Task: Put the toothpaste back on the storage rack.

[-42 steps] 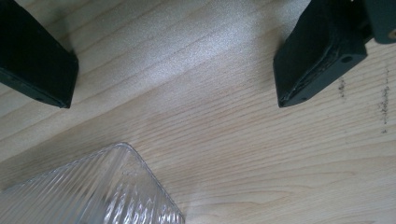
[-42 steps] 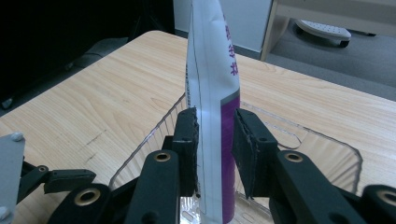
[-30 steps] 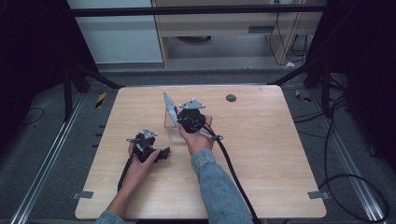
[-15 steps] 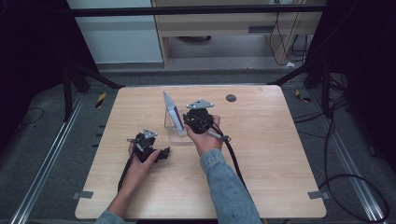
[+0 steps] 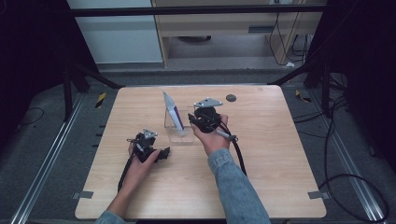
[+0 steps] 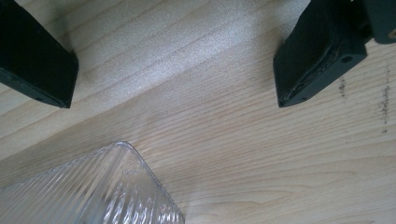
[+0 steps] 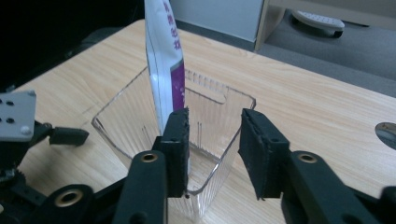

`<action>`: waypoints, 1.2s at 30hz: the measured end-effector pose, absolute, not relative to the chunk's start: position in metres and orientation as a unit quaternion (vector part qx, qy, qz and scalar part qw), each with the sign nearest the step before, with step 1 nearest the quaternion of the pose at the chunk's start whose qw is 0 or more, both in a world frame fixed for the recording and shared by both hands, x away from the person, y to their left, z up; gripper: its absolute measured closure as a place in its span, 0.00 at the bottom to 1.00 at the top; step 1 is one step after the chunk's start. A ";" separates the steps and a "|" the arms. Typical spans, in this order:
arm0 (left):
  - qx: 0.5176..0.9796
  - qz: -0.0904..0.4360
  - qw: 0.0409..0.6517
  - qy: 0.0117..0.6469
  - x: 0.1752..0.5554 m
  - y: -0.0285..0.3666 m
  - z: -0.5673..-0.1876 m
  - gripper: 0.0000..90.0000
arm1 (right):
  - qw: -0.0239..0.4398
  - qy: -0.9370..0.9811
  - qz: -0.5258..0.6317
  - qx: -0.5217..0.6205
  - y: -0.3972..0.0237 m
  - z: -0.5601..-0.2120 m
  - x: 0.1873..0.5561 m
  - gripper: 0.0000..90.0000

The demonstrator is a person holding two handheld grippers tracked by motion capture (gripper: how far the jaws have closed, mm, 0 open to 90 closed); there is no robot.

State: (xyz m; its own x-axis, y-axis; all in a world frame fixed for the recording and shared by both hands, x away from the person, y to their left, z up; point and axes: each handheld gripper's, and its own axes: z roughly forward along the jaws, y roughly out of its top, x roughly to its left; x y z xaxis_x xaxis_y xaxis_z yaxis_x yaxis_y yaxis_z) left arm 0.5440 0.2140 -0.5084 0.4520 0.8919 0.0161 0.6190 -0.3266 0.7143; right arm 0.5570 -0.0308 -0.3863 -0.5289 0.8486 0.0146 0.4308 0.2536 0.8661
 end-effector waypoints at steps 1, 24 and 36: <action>0.787 0.209 0.326 0.480 0.544 0.214 -0.508 0.00 | 0.237 0.755 0.440 0.423 -0.031 -0.386 0.557 0.69; 0.792 0.208 0.324 0.474 0.546 0.212 -0.508 0.00 | 0.211 0.769 0.439 0.415 -0.072 -0.382 0.571 0.18; 0.796 0.204 0.327 0.466 0.544 0.211 -0.508 0.00 | 0.244 0.778 0.397 0.422 -0.125 -0.406 0.568 0.15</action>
State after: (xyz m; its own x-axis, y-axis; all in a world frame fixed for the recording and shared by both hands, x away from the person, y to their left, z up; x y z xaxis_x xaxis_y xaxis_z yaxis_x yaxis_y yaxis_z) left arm 0.5444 0.2106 -0.5081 0.4816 0.8761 0.0209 0.6093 -0.3519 0.7106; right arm 0.5679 -0.1252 -0.4060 -0.5257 0.8495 -0.0447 0.4632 0.3299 0.8226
